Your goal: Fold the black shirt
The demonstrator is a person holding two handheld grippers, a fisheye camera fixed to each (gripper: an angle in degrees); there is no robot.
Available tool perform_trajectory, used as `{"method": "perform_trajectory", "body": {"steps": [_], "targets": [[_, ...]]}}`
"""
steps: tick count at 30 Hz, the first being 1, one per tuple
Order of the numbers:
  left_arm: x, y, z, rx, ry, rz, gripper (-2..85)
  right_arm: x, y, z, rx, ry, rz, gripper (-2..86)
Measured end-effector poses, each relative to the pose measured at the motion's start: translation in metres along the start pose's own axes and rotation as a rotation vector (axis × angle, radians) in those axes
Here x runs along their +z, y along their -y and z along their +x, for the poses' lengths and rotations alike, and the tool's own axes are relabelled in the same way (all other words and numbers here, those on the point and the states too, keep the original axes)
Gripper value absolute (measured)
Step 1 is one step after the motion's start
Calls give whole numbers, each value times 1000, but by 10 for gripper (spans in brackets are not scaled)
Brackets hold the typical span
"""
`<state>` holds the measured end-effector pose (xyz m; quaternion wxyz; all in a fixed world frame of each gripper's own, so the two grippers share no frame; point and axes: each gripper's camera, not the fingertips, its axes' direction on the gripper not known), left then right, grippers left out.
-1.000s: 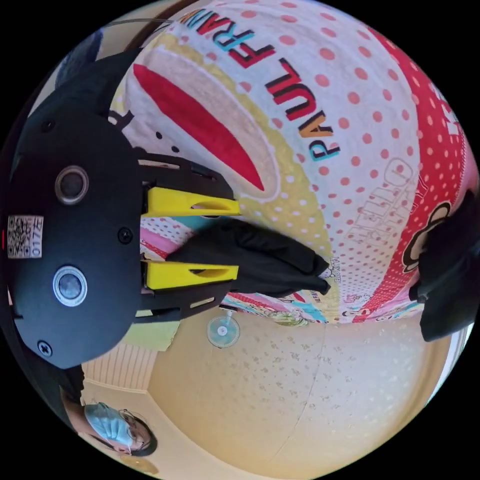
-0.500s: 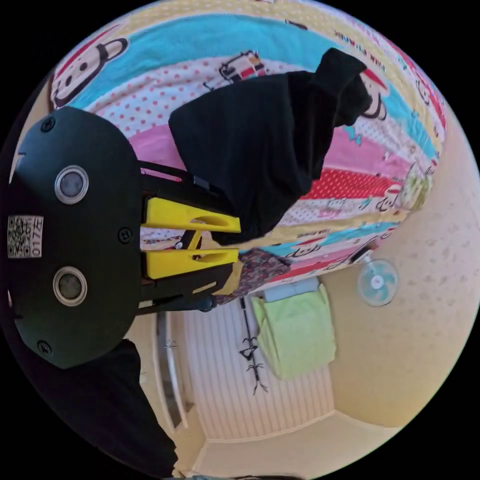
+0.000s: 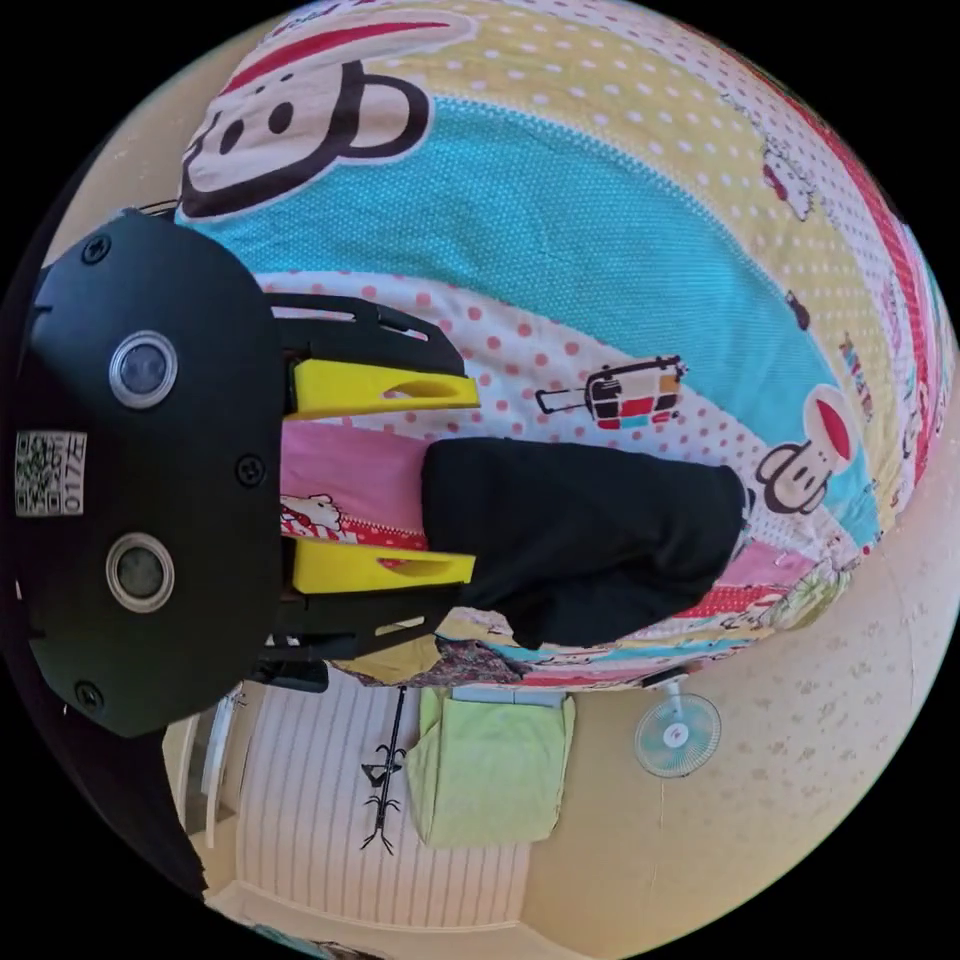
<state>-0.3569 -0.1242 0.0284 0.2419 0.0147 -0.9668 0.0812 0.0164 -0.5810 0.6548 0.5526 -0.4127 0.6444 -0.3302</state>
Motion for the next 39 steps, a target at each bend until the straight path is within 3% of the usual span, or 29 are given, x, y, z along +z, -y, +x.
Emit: {"method": "perform_trajectory", "body": {"steps": [2, 4, 9, 13, 16, 18, 23, 29, 34, 39], "targets": [[4, -3, -10, -65, -15, 40, 157, 8, 2, 6, 42, 96, -1, 152], [13, -8, -20, -80, -227, 19, 63, 16, 3, 11, 93, 179, 18, 169], [-1, -38, -33, -149, -482, 44, 52, 49, 9, 25, 314, 501, 111, 214], [-46, -58, -8, -31, -496, 27, 51, 68, 14, 25, 392, 585, 131, 205], [-84, -68, 2, 15, -459, 24, 51, 51, 4, 9, 370, 521, 199, 114], [-110, -73, 3, 47, -482, 17, 51, 29, -11, -23, 269, 496, 188, 69], [-196, -103, -6, 110, -537, 9, 51, 1, -48, -118, 92, 386, 43, 53], [-306, -133, -68, 43, -483, 114, 52, 71, -81, -224, -85, 147, -250, 48], [-418, -121, -124, 53, -557, 387, 52, 165, -97, -312, -167, 265, -392, 44], [-515, -72, -123, 218, -485, 566, 52, 249, -106, -449, -471, 364, -406, 45]]}}
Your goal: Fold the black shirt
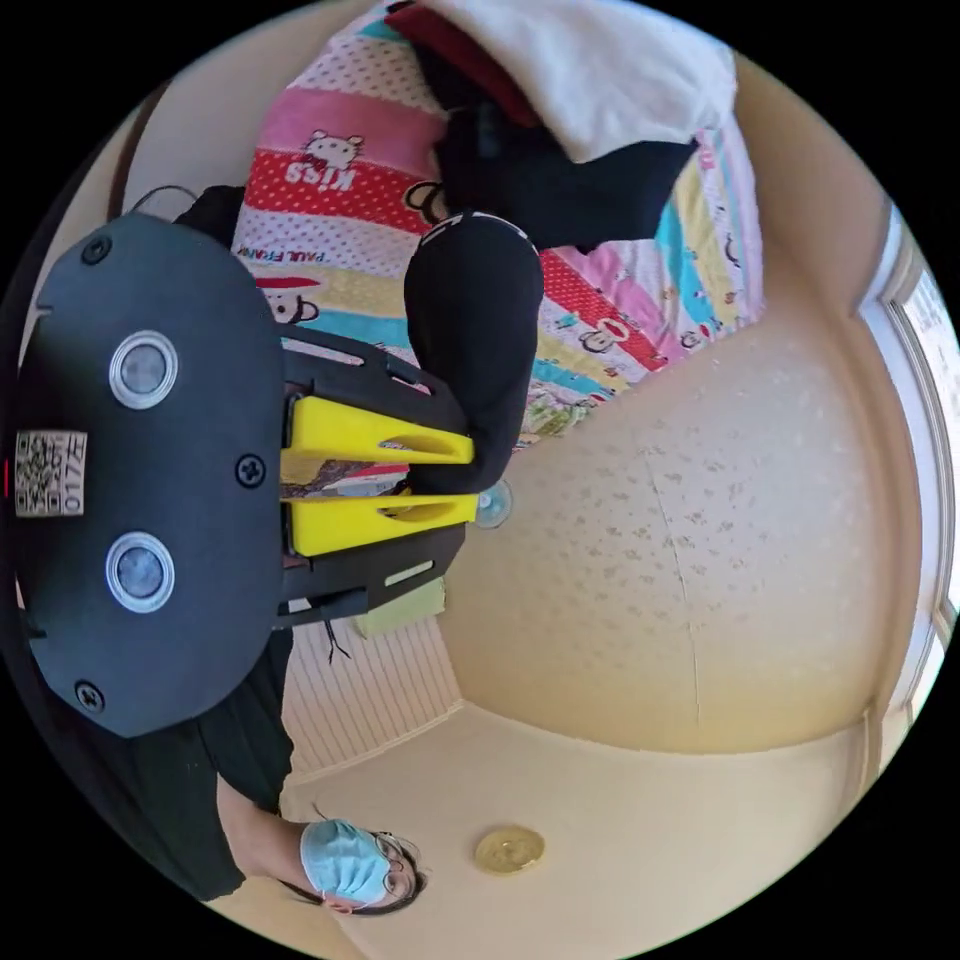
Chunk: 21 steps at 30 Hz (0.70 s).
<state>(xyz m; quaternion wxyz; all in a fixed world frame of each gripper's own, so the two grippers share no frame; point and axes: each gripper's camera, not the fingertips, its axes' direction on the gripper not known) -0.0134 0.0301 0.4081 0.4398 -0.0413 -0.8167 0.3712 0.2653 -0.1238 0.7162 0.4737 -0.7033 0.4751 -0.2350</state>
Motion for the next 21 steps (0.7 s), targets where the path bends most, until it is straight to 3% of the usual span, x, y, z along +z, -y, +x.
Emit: {"method": "perform_trajectory", "body": {"steps": [5, 7, 11, 14, 16, 19, 21], "targets": [[-12, 66, -9, 192, 210, 40, 61, 81, 47, -41, -453, -68, -8, 59], [-3, 65, -63, 34, 352, 4, 93, 113, 57, -22, -432, -156, -95, 75], [13, -1, -163, -282, 451, -103, 99, 147, 37, 93, -141, -482, -327, 88], [33, -108, -250, -559, 553, -419, 37, 117, -29, 182, 38, -890, -580, 76], [37, -239, -303, -920, 599, -898, 1, 74, -87, 227, 181, -1099, -750, 65], [2, -365, -282, -1167, 672, -1417, -8, -25, -196, 255, 461, -1331, -910, 41], [-22, -390, -258, -1226, 719, -1484, -9, -107, -280, 245, 755, -1381, -910, 26]]}}
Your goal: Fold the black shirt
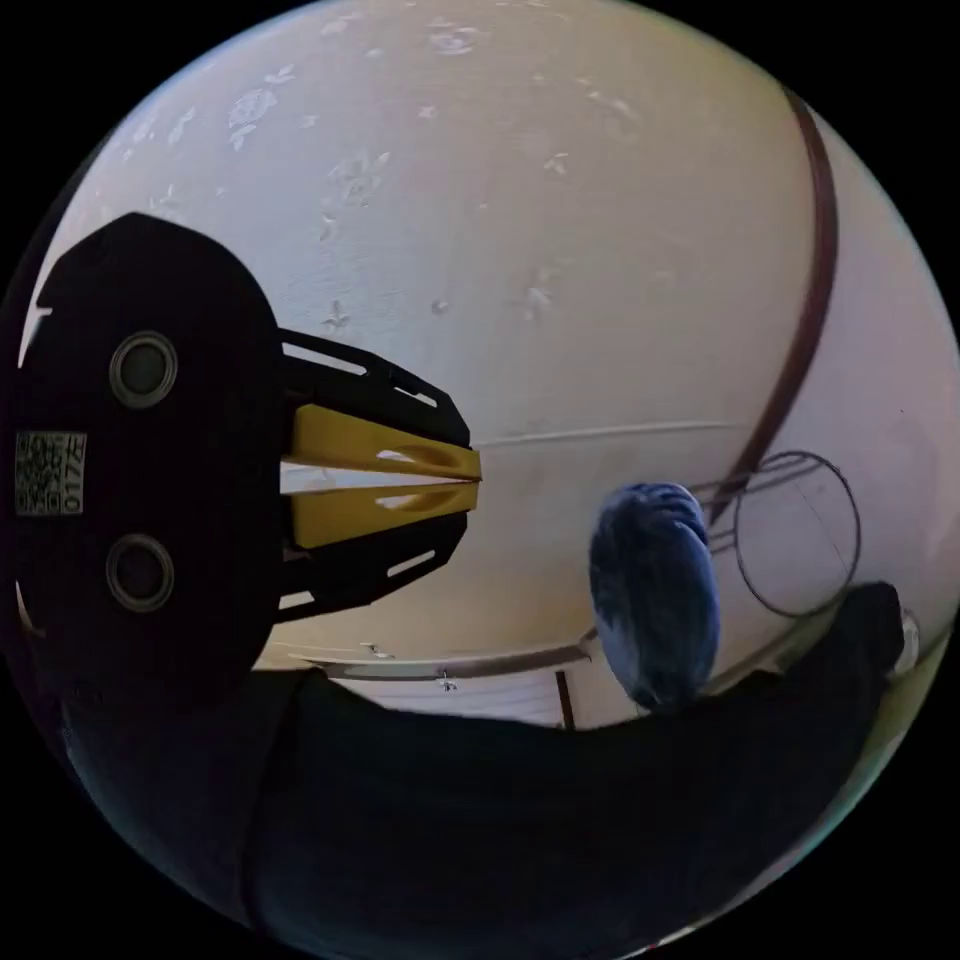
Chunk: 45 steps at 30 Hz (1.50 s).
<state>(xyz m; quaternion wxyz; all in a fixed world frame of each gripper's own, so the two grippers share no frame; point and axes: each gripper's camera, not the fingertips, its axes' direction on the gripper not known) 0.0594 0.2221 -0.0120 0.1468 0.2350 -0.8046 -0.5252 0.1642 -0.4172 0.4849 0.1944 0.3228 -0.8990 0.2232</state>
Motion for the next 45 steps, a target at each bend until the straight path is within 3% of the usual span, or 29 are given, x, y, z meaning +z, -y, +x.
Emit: {"method": "perform_trajectory", "body": {"steps": [5, 8, 12, 15, 17, 21, 24, 28, 32, 37, 41, 45], "targets": [[-39, -30, -15, -153, -130, 54, -10, 85, -122, 100, 554, 249, -125, 18], [-123, -27, 39, -150, -15, 186, -10, 103, -163, 115, 722, 472, 22, 19], [-227, -30, 205, 108, 357, 345, -10, 104, -157, 108, 723, 588, 248, 15], [-262, -57, 328, 147, 678, 481, -8, 104, -137, 109, 664, 653, 344, 9], [-265, -77, 393, 168, 779, 548, -4, 103, -133, 115, 618, 728, 444, 7], [-229, -104, 514, 255, 841, 539, 26, 107, -134, 127, 490, 651, 619, 5], [-183, -110, 581, 293, 923, 506, 61, 142, -126, 141, 444, 618, 576, 7], [-107, -111, 653, 388, 1006, 445, 110, 198, -120, 185, 508, 766, 514, 14], [-53, -101, 684, 369, 1026, 346, 119, 226, -126, 268, 586, 847, 600, 30], [-5, -108, 706, 377, 974, 335, 66, 213, -134, 392, 665, 816, 793, 59], [15, -116, 704, 439, 947, 323, 75, 190, -127, 476, 553, 880, 1041, 106], [20, -126, 678, 409, 864, 417, 73, 186, -76, 505, 496, 905, 977, 110]]}}
